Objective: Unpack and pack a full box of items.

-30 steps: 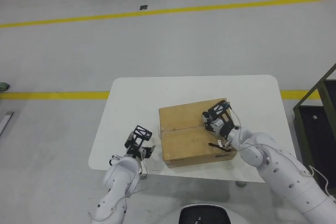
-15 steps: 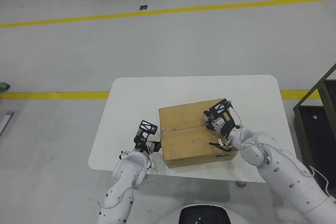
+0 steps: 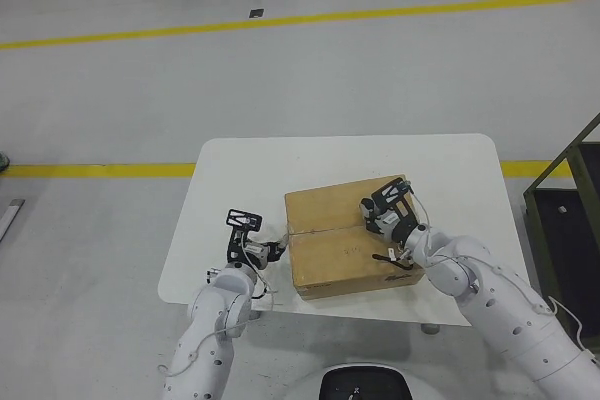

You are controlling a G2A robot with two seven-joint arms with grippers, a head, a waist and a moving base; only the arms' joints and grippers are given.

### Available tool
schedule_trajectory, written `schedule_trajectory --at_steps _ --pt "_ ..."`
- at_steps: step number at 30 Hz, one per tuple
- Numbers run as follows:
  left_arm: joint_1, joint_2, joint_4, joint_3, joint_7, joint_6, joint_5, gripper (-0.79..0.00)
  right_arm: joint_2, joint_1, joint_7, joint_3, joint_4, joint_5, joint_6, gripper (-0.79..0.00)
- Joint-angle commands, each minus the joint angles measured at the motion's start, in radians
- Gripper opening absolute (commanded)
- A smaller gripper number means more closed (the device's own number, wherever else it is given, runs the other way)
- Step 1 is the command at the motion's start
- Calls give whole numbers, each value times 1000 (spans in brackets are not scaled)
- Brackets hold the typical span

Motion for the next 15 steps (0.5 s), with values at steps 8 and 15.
schedule_trajectory --at_steps 8,15 --pt "4 -5 -24 -34 10 26 -142 0 -7 -3 -4 5 4 -1 1 -785" --pt "-12 -8 -20 -13 -2 60 -120 0 -12 -5 -5 11 4 -7 2 -785"
